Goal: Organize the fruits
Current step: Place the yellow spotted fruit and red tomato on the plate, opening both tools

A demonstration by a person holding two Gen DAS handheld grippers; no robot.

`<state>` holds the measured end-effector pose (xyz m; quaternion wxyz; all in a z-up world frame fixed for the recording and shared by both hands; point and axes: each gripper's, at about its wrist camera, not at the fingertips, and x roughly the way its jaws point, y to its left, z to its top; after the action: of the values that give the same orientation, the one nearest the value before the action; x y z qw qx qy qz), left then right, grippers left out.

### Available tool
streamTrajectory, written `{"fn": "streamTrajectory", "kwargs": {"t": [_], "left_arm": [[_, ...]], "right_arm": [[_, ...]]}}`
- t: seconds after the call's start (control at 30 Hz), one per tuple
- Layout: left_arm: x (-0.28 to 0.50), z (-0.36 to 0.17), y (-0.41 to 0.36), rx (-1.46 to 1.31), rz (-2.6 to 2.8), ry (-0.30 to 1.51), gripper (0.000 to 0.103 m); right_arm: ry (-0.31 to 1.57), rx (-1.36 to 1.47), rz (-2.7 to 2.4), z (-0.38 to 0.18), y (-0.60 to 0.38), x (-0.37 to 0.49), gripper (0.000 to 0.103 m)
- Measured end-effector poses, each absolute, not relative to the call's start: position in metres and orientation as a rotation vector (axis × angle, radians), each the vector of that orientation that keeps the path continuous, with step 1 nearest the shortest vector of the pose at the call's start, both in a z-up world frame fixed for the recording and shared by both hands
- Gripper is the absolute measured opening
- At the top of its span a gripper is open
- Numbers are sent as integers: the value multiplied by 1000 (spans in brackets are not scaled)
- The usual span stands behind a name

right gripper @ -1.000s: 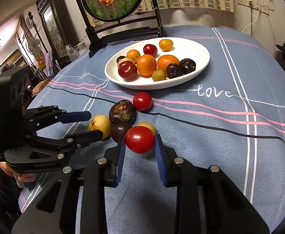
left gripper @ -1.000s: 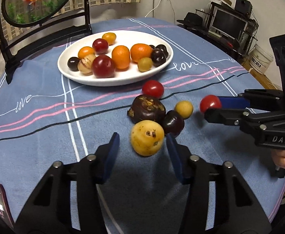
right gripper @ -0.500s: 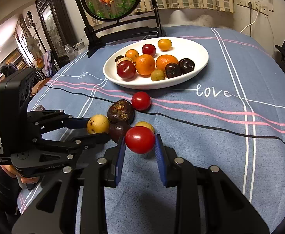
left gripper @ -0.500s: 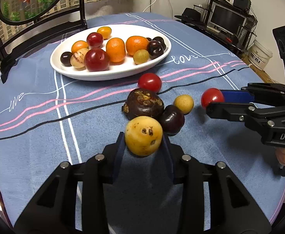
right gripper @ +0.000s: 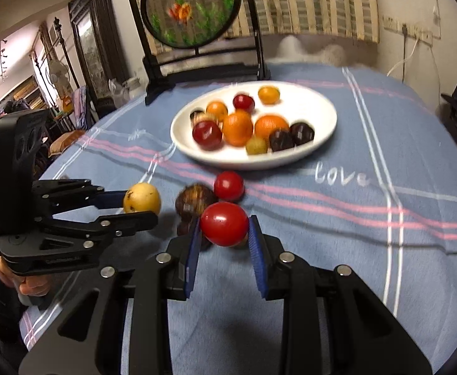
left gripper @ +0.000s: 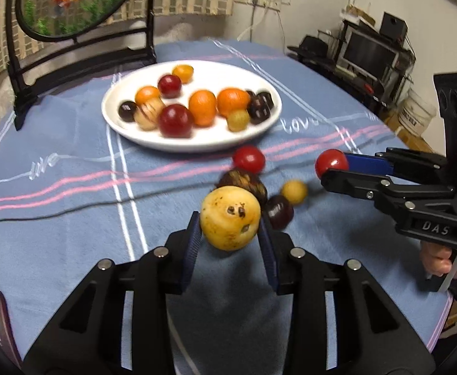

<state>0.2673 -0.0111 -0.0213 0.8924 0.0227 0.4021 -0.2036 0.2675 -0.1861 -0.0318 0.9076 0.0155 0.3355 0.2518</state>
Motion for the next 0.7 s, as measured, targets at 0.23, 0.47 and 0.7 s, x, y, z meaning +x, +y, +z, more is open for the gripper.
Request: {"fn": "streamTrajectory", "kwargs": {"t": [0.23, 0.47, 0.7], "left_arm": [[298, 12, -6, 2, -369, 772, 37], [368, 29, -8, -35, -279, 765, 37], [430, 16, -6, -48, -209, 807, 37]], "right_arm": [[606, 98, 487, -10, -189, 305, 30], [598, 138, 435, -6, -187, 368, 30], [638, 149, 443, -20, -182, 415, 30]]}}
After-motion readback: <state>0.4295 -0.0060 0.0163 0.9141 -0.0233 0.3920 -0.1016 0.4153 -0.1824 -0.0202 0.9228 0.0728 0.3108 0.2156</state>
